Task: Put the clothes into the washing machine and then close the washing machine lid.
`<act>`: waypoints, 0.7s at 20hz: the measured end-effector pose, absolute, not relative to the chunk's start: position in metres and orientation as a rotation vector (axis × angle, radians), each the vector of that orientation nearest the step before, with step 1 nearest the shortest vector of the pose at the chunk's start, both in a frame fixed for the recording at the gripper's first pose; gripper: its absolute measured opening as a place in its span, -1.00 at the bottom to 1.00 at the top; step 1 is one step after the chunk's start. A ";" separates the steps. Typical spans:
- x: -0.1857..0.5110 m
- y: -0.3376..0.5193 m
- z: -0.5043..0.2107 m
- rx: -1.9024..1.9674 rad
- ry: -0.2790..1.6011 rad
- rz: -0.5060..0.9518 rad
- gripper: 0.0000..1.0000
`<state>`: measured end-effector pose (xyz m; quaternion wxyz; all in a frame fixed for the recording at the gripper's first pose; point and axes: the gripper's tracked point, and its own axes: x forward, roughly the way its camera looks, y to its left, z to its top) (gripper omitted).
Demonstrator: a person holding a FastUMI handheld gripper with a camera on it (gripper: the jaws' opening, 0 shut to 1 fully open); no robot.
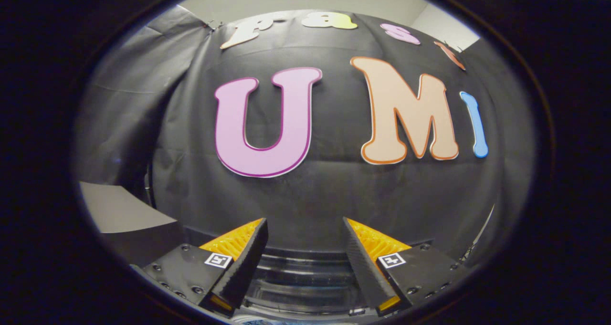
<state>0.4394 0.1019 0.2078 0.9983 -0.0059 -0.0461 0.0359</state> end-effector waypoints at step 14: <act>0.442 0.085 0.180 -0.006 0.051 0.044 0.92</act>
